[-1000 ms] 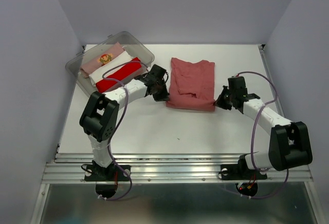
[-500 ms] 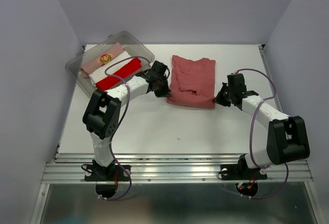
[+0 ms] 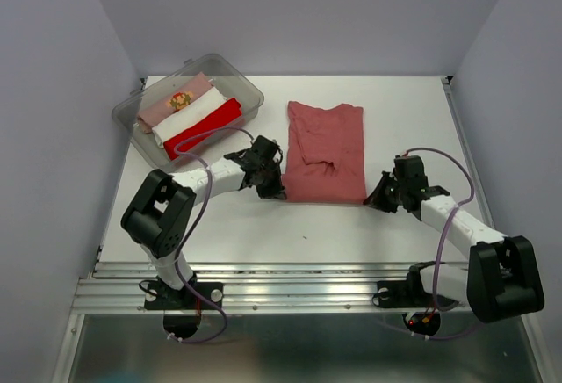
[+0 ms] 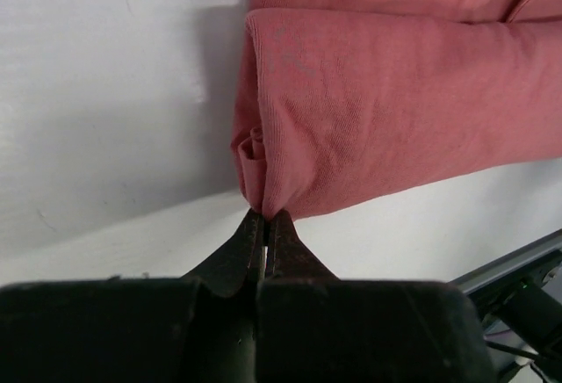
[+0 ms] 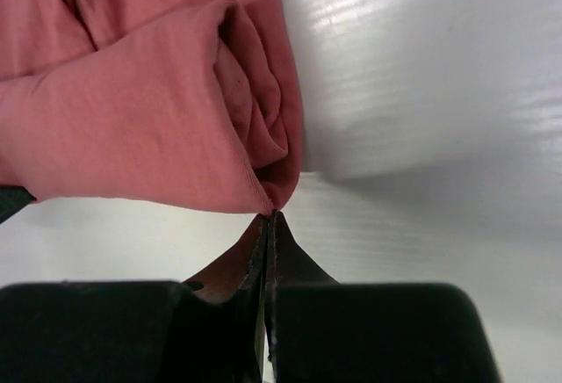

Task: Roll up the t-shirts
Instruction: Roll the T-shirt to the center of the board.

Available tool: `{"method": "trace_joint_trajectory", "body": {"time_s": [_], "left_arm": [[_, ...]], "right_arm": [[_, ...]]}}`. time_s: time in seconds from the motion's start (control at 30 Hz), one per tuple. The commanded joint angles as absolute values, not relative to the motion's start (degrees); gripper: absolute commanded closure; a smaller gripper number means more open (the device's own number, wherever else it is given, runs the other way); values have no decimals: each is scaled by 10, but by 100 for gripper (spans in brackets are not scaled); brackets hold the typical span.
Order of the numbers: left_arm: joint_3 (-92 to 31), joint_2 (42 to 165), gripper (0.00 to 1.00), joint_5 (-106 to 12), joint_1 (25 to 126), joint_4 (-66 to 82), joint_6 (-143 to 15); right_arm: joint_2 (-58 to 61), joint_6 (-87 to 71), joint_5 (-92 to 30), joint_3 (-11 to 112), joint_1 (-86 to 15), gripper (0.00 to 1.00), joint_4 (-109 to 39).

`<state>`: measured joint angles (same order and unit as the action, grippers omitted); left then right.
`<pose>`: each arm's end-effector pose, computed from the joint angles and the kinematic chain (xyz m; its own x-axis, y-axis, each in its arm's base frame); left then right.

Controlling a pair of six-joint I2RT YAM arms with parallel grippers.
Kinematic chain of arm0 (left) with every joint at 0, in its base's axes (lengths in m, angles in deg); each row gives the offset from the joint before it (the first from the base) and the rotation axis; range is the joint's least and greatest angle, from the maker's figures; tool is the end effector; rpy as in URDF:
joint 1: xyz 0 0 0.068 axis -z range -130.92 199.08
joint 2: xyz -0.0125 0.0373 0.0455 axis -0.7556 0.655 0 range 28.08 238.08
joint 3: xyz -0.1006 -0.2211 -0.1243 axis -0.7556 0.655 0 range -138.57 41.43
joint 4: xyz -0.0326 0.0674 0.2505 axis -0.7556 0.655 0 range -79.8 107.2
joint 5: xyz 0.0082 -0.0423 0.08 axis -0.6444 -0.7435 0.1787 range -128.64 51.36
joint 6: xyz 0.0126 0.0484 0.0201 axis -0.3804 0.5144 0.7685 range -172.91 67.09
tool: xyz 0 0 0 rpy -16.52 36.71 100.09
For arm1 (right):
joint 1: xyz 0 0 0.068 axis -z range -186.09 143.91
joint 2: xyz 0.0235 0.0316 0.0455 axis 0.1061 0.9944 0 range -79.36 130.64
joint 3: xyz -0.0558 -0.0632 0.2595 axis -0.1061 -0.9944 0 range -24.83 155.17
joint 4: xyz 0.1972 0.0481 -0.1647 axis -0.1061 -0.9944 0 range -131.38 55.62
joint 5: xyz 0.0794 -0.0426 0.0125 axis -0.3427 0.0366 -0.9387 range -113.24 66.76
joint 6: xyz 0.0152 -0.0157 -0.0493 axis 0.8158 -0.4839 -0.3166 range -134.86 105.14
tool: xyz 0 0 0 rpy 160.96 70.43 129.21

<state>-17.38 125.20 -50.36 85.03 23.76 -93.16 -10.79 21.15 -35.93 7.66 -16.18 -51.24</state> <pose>0.2784 -0.2110 0.1851 -0.9231 -0.1121 -0.3680 0.1048 0.8471 -0.5209 0.2175 0.0467 0.1767 -0.8127 0.4380 -0.3844 0.2183 0.8404 0.4961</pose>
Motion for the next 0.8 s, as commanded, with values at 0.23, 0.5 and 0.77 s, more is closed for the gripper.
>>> {"method": "trace_joint_trajectory", "body": {"time_s": [0.23,0.5,0.77], "left_arm": [[-60,1184,100,-514,919,192,-983],[-32,1137,77,-494,936,212,-987],[-91,1027,32,-365,937,327,-976]], "right_arm": [[-201,243,-388,-3,-158,95,-534],[-260,242,-376,7,-158,53,-593],[-289,250,-363,102,-164,51,-608]]}}
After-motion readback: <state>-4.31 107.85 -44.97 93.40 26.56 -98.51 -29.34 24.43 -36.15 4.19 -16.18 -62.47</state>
